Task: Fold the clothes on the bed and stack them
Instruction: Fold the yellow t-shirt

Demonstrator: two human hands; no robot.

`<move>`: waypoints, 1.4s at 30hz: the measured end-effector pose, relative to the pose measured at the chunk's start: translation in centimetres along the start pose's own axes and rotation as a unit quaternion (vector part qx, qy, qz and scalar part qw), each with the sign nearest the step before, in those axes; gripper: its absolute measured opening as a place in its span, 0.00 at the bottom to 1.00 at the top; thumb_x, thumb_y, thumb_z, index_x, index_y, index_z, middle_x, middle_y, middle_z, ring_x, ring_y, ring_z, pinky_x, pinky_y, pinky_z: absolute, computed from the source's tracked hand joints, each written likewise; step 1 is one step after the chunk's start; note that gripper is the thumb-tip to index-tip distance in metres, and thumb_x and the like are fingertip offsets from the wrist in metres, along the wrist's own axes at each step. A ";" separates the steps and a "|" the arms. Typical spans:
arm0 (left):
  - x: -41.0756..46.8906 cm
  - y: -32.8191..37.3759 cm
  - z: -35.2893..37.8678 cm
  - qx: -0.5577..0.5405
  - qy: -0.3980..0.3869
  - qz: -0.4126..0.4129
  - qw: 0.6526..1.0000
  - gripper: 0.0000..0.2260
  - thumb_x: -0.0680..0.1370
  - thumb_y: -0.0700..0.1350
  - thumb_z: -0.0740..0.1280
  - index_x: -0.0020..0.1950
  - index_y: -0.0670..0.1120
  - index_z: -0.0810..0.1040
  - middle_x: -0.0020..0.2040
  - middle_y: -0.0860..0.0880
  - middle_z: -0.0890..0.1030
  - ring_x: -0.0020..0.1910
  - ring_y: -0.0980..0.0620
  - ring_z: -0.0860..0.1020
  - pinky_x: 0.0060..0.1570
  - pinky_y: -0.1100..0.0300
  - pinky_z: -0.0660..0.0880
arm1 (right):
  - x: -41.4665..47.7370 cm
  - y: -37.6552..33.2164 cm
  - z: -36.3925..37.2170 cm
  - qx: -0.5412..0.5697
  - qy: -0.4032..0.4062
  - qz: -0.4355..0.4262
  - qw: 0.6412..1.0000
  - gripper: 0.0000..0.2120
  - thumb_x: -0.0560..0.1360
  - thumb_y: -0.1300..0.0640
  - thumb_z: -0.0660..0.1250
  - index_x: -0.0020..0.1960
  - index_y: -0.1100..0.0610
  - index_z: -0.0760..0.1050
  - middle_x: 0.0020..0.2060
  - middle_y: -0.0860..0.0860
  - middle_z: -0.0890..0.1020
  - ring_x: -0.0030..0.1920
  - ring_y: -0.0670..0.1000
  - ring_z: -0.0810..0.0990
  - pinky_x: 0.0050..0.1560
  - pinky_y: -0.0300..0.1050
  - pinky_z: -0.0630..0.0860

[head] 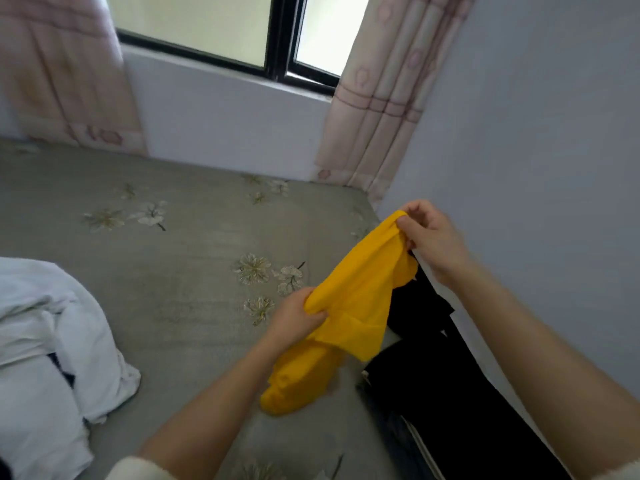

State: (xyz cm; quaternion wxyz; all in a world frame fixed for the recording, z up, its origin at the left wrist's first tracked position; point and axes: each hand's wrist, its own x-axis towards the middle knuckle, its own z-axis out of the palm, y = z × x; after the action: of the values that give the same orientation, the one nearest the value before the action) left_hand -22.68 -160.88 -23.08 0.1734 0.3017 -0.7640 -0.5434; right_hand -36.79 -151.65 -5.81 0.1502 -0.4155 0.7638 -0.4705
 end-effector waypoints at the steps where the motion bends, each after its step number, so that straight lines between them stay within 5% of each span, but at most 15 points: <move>1: -0.7 0.8 -0.3 -0.005 0.005 0.008 1.000 0.08 0.75 0.38 0.67 0.52 0.46 0.75 0.43 0.51 0.75 0.44 0.51 0.74 0.44 0.59 0.71 | -0.6 -0.8 -1.0 0.009 0.016 -0.004 1.000 0.14 0.78 0.66 0.57 0.38 0.51 0.67 0.31 0.49 0.69 0.23 0.37 0.69 0.25 0.29 0.65; 5: -2.7 4.2 -2.1 -0.006 0.044 0.041 0.998 0.11 0.73 0.33 0.66 0.38 0.49 0.74 0.37 0.51 0.74 0.38 0.54 0.72 0.38 0.62 0.68 | -2.4 -2.8 -4.8 0.039 0.074 -0.013 0.996 0.13 0.78 0.65 0.58 0.38 0.51 0.67 0.33 0.49 0.71 0.27 0.39 0.70 0.25 0.28 0.65; 9: -4.5 8.6 -4.7 -0.027 0.110 0.079 0.990 0.14 0.72 0.29 0.64 0.36 0.49 0.72 0.34 0.50 0.73 0.35 0.54 0.71 0.30 0.72 0.67 | -3.5 -3.8 -8.1 0.086 0.097 -0.017 0.991 0.12 0.79 0.64 0.57 0.38 0.52 0.67 0.34 0.49 0.71 0.34 0.45 0.69 0.33 0.35 0.67; 15: -7.9 14.8 -7.7 0.018 0.165 0.140 0.976 0.17 0.70 0.24 0.63 0.32 0.46 0.71 0.30 0.48 0.73 0.24 0.64 0.72 0.27 0.73 0.67 | -4.1 -5.7 -10.4 0.074 0.124 -0.046 0.988 0.12 0.78 0.61 0.57 0.37 0.51 0.66 0.32 0.49 0.68 0.34 0.46 0.67 0.35 0.39 0.64; 21: -12.0 18.2 -10.8 0.056 0.261 0.132 0.955 0.06 0.75 0.35 0.65 0.40 0.44 0.77 0.34 0.50 0.76 0.35 0.56 0.73 0.38 0.65 0.71 | -4.8 -6.8 -10.5 0.076 0.121 -0.072 0.987 0.11 0.77 0.61 0.56 0.37 0.52 0.67 0.33 0.48 0.69 0.34 0.45 0.67 0.36 0.40 0.64; 26: -14.7 20.2 -11.6 0.015 0.275 0.114 0.955 0.10 0.79 0.42 0.62 0.38 0.46 0.76 0.37 0.47 0.76 0.38 0.53 0.74 0.42 0.61 0.73 | -5.6 -6.7 -9.4 0.082 0.083 -0.067 0.991 0.08 0.77 0.62 0.55 0.41 0.57 0.69 0.32 0.50 0.68 0.33 0.48 0.65 0.33 0.42 0.61; 33: -17.7 20.1 -12.2 -0.018 0.296 0.063 0.953 0.11 0.81 0.47 0.57 0.40 0.48 0.72 0.47 0.43 0.70 0.49 0.46 0.70 0.53 0.51 0.69 | -7.2 -7.0 -8.1 0.055 -0.034 -0.044 0.997 0.13 0.77 0.61 0.56 0.34 0.54 0.65 0.30 0.52 0.65 0.32 0.49 0.64 0.34 0.41 0.60; 42: -18.3 18.7 -13.9 0.031 0.307 0.070 0.949 0.13 0.81 0.46 0.57 0.37 0.48 0.70 0.36 0.48 0.70 0.36 0.53 0.69 0.39 0.62 0.68 | -6.5 -6.5 -5.7 0.056 -0.059 -0.036 0.996 0.10 0.79 0.58 0.53 0.40 0.54 0.66 0.33 0.51 0.67 0.31 0.48 0.66 0.30 0.40 0.63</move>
State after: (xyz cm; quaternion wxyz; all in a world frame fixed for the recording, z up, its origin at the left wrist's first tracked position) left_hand -5.63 -154.87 0.41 0.4274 0.4049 -0.7095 -0.3872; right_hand -33.13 -144.57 1.59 0.2005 -0.4607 0.7108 -0.4923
